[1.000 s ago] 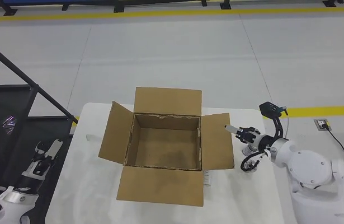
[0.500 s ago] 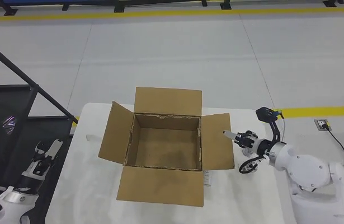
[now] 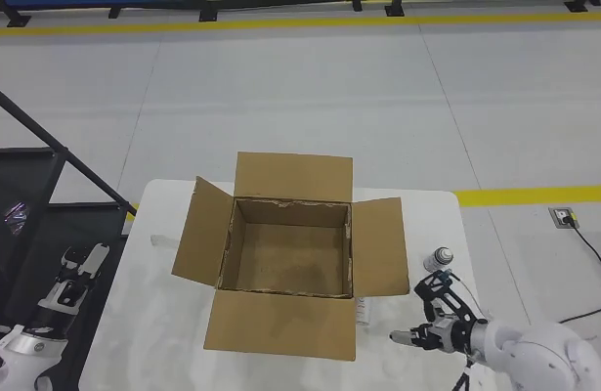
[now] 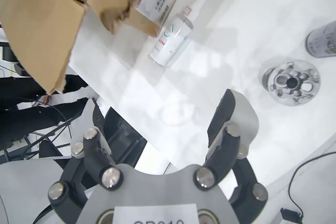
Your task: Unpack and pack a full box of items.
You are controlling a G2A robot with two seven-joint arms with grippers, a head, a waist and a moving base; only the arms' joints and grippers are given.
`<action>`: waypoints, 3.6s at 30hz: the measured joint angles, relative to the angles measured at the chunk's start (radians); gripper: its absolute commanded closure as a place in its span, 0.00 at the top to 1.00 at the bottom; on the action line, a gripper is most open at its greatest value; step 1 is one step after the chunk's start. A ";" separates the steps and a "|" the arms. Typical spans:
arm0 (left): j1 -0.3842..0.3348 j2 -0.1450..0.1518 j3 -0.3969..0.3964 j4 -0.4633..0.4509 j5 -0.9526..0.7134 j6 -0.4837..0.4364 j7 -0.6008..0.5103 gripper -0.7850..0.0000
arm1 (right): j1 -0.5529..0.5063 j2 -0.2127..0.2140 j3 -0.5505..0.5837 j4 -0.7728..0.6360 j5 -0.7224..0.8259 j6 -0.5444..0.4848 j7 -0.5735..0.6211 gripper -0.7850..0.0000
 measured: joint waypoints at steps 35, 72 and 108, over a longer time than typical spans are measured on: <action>0.000 0.000 0.000 0.000 0.000 0.000 0.000 1.00 | -0.075 -0.029 -0.297 0.041 -0.432 0.407 -0.506 1.00; 0.000 0.000 0.000 0.000 0.000 0.000 0.000 1.00 | -0.106 -0.083 -0.504 0.274 -0.595 0.579 -1.043 0.99; 0.000 0.000 0.000 0.000 0.000 0.000 0.000 1.00 | -0.133 -0.113 -0.437 0.288 -0.667 0.664 -1.071 0.00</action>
